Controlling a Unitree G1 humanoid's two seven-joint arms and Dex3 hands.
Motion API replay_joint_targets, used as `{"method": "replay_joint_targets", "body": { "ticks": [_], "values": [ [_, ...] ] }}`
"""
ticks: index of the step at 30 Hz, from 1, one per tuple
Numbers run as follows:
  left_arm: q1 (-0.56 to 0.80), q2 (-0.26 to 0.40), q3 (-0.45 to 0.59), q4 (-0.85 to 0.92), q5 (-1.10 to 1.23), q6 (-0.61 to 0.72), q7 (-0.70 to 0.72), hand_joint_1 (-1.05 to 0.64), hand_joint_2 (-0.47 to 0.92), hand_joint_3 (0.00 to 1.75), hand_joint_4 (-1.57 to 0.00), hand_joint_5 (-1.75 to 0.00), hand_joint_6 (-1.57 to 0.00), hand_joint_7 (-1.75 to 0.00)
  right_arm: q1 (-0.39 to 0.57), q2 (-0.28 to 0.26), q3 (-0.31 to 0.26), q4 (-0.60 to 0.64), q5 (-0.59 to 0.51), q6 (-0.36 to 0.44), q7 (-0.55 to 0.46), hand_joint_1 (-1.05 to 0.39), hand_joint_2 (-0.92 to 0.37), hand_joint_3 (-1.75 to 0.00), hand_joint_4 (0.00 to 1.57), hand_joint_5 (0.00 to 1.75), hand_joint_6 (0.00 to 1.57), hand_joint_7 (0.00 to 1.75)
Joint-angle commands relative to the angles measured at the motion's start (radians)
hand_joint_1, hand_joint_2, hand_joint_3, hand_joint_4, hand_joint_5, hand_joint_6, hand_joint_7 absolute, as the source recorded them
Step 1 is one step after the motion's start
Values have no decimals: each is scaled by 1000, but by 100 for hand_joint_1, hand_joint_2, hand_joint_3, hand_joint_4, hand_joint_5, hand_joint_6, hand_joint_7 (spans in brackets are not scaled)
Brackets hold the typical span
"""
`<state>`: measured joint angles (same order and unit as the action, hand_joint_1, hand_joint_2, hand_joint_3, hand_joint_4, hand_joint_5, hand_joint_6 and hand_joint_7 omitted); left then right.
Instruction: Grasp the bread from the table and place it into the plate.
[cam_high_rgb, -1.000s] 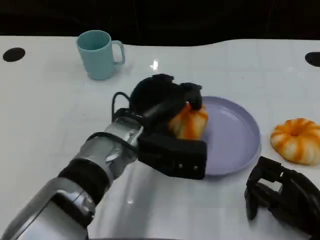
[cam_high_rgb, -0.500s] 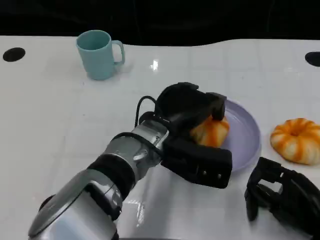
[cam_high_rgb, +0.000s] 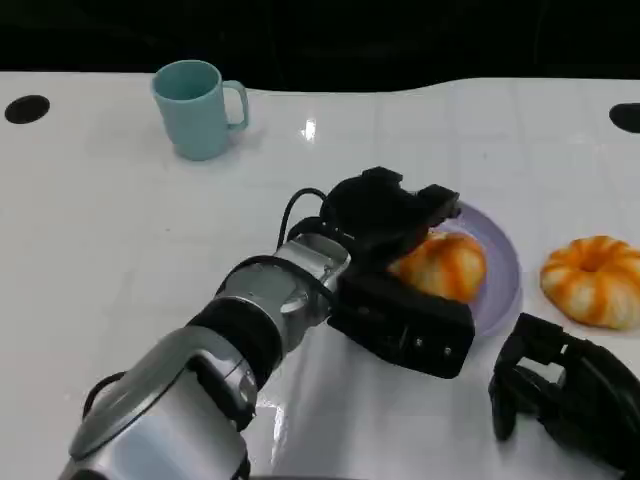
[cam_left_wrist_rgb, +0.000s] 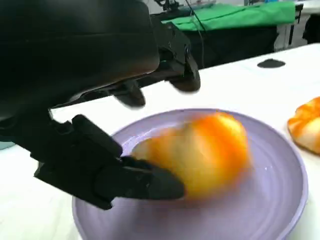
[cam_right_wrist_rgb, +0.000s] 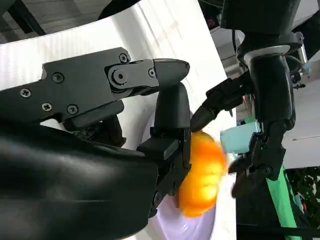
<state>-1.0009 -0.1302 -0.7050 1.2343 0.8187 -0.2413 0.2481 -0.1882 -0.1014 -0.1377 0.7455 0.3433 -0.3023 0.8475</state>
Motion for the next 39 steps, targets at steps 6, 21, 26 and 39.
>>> {"method": "replay_joint_targets", "body": {
  "ticks": [6,21,26,39],
  "values": [
    [-38,24,-24,-8,5,2,-64,-103,92,73,0,0,0,0,13,-12,1,2,-10,7,-6,-59,-92,-24,70,175,63,153],
    [67,173,55,-204,-84,-93,-122,-99,92,66,-4,-2,-4,-2,5,-14,-5,20,-5,-2,5,-60,-92,-23,70,175,61,158],
    [155,262,83,-363,-94,-105,-164,-89,92,51,-5,-5,-6,-4,4,-13,-7,16,0,13,8,-58,-92,-22,71,174,64,153],
    [514,397,323,-650,-504,-331,-351,-46,92,10,-28,-22,-31,-10,0,-16,-3,21,-10,-2,6,-60,-92,-23,71,175,63,154]
  ]
}}
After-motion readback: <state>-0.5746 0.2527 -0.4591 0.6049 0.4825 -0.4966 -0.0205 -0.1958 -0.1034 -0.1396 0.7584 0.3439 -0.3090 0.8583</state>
